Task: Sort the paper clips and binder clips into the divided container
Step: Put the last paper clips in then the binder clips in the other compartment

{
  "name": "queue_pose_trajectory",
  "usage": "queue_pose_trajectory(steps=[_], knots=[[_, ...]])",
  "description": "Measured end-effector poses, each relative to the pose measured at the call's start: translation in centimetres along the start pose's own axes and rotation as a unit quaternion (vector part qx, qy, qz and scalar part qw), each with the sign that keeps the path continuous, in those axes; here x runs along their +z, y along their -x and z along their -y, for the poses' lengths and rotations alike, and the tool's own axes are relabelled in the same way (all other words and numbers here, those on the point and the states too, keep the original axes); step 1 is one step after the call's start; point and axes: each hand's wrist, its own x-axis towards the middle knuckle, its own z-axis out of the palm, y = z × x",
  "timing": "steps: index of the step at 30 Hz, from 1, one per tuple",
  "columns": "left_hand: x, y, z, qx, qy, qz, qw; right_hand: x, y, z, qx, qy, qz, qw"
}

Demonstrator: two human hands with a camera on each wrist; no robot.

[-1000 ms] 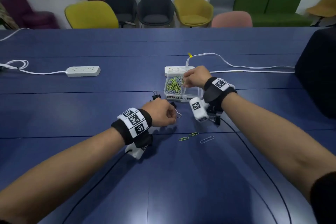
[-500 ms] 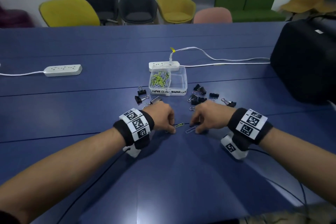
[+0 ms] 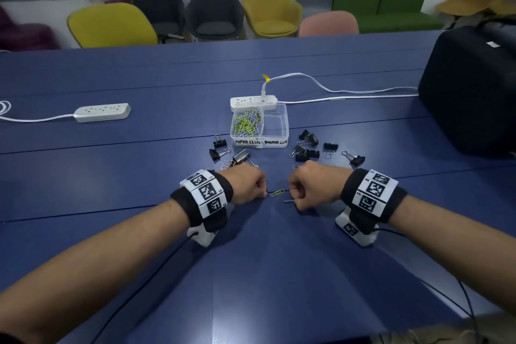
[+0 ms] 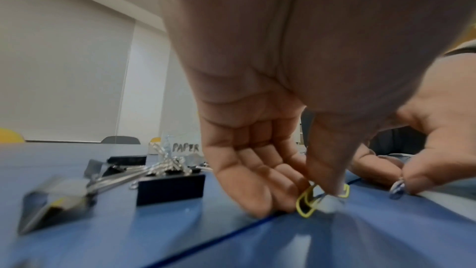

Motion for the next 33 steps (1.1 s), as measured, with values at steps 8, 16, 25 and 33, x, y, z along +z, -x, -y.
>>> queue_pose_trajectory(steps=[8,16,25,33], knots=[[-0.6,-1.0,-2.2,0.047,0.013,-0.049,0.998,-1.5,0.7,-2.4,0.064,-0.061,-0.085,0.992],[-0.5,-1.9,-2.7,0.029,-0.015,-0.027,0.999,-2.9,-0.1,-3.0,0.063,-0.117,-0.143,0.981],[-0.5,-1.9,-1.4,0.019,-0.016,0.043,0.999,-5.9,-6.9,-1.5,0.096,-0.220,-0.235,0.942],[-1.5,-0.9,0.4,0.006,-0.009,0.009,1.000,-7.9,-13.2,1.0,0.129,-0.325,-0.210,0.913]])
